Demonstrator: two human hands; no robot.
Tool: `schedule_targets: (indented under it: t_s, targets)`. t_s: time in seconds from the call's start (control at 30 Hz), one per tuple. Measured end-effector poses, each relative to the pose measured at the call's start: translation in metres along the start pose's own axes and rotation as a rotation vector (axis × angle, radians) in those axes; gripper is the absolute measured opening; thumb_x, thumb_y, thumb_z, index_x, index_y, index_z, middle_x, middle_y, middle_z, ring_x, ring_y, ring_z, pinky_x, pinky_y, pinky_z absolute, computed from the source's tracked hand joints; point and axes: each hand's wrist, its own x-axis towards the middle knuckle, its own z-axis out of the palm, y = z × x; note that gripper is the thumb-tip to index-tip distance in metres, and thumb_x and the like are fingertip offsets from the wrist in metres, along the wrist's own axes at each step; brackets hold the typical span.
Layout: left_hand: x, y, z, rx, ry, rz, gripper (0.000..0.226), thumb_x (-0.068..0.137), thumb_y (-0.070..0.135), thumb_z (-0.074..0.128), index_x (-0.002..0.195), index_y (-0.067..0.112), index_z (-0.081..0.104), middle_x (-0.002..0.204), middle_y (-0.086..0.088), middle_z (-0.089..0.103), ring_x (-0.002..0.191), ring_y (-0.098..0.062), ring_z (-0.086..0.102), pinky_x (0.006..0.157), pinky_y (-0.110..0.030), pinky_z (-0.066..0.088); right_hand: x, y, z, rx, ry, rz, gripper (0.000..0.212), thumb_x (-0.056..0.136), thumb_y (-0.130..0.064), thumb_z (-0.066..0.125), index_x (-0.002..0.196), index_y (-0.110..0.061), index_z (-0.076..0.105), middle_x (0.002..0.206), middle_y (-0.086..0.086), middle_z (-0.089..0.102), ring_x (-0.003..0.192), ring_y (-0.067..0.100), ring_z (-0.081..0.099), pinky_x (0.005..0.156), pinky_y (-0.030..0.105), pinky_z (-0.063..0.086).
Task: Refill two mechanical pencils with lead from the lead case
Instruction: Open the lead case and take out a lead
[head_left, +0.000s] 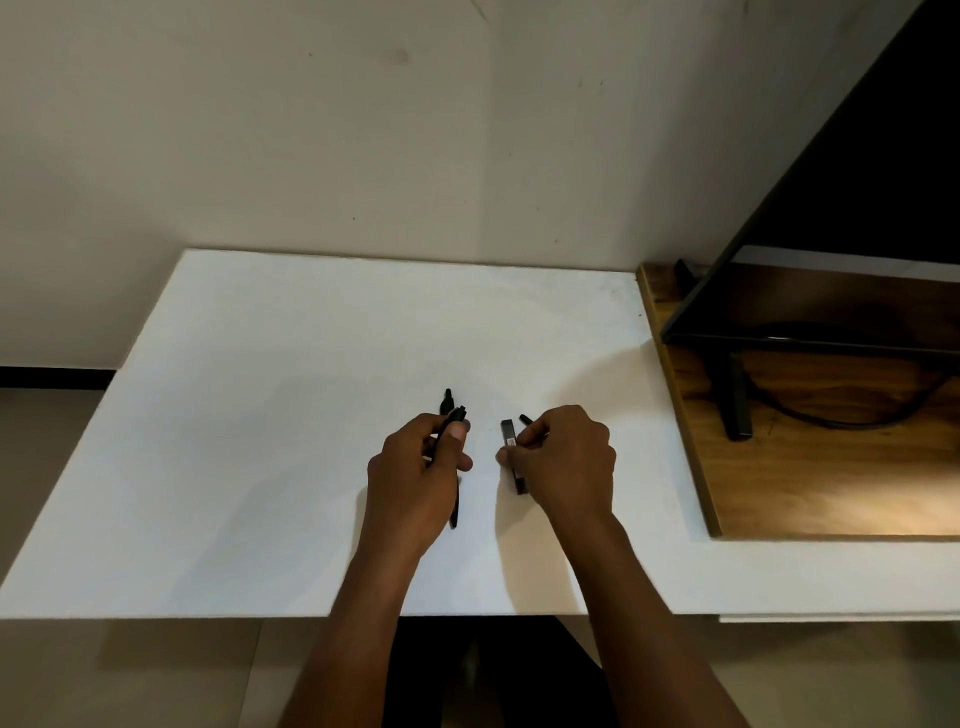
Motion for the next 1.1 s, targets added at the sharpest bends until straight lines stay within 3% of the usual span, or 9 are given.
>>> schedule_targets:
  t_s: [0.1,0.2,0.3,0.37,0.47,0.67,0.87,1.0,1.1]
  targets:
    - [0.0,0.0,0.0,0.024,0.006,-0.006,0.018,0.094,0.04,0.058,0.094,0.026,0.069,0.071,0.006,0.072,0.058,0.002,0.061,0.06,-0.024,0.047,0.001,-0.002,-0.003,0.01,-0.028,0.039,0.017,0.073,-0.022,0.083,0.086,-0.014,0.075,0.092,0.005,0.073,0.086,0.024,0.068,0.057,0.023,0.037]
    - [0.0,0.0,-0.002,0.037,0.002,-0.013,0.017,0.092,0.04,0.061,0.092,0.026,0.069,0.074,0.005,0.073,0.069,-0.009,0.064,0.062,-0.023,0.046,0.002,-0.004,-0.006,0.018,-0.067,0.06,0.011,0.071,-0.016,0.081,0.08,-0.011,0.077,0.082,0.006,0.075,0.079,0.023,0.069,0.049,0.02,0.036]
    - [0.0,0.001,-0.002,0.04,-0.002,-0.018,0.015,0.091,0.036,0.063,0.095,0.023,0.07,0.079,0.002,0.074,0.078,-0.018,0.067,0.063,-0.023,0.046,0.003,-0.006,-0.006,0.051,-0.1,0.114,0.016,0.068,-0.011,0.078,0.083,-0.005,0.076,0.082,0.01,0.075,0.079,0.025,0.071,0.063,0.027,0.056]
    - [-0.001,0.001,-0.001,0.048,-0.003,-0.012,0.014,0.091,0.035,0.064,0.096,0.024,0.07,0.08,0.002,0.074,0.079,-0.017,0.068,0.06,-0.018,0.046,0.004,-0.006,-0.005,0.06,-0.117,0.148,0.025,0.068,-0.013,0.077,0.091,-0.003,0.073,0.089,0.013,0.074,0.083,0.028,0.072,0.075,0.034,0.06]
    - [-0.001,0.0,0.0,0.033,-0.013,-0.012,0.013,0.091,0.032,0.064,0.098,0.025,0.071,0.081,0.004,0.074,0.079,-0.016,0.069,0.056,-0.015,0.047,0.005,-0.005,-0.005,0.061,-0.164,0.171,0.033,0.068,-0.017,0.078,0.097,-0.003,0.071,0.095,0.014,0.073,0.087,0.03,0.072,0.073,0.032,0.059]
    - [0.001,-0.003,-0.001,0.034,-0.009,-0.006,0.013,0.091,0.029,0.065,0.1,0.023,0.072,0.081,0.007,0.074,0.084,-0.016,0.07,0.076,-0.033,0.055,0.005,-0.005,-0.006,-0.016,-0.239,0.176,0.05,0.062,-0.024,0.087,0.102,0.0,0.067,0.1,0.016,0.071,0.092,0.034,0.071,0.07,0.032,0.055]
    - [0.001,-0.003,-0.002,0.053,0.007,-0.001,0.013,0.09,0.03,0.065,0.098,0.024,0.073,0.079,0.008,0.074,0.082,-0.012,0.069,0.07,-0.027,0.052,0.002,-0.006,-0.007,-0.049,-0.221,0.07,0.038,0.072,-0.027,0.082,0.096,0.0,0.07,0.093,0.016,0.073,0.086,0.031,0.072,0.062,0.03,0.049]
    - [0.002,-0.002,-0.003,0.057,0.03,-0.007,0.004,0.088,0.035,0.067,0.086,0.034,0.07,0.083,0.011,0.071,0.081,-0.004,0.063,0.063,-0.018,0.043,0.003,-0.008,-0.014,0.301,-0.192,-0.051,0.021,0.071,-0.017,0.087,0.075,-0.001,0.074,0.071,0.015,0.075,0.062,0.02,0.068,0.058,0.034,0.056]
    - [0.002,0.0,-0.004,-0.047,0.025,-0.033,0.003,0.086,0.035,0.07,0.086,0.037,0.072,0.087,0.013,0.072,0.088,-0.005,0.064,0.07,-0.023,0.048,0.003,-0.011,-0.016,0.651,-0.29,-0.049,0.026,0.073,-0.008,0.087,0.093,-0.004,0.071,0.071,0.012,0.072,0.064,0.022,0.07,0.062,0.029,0.058]
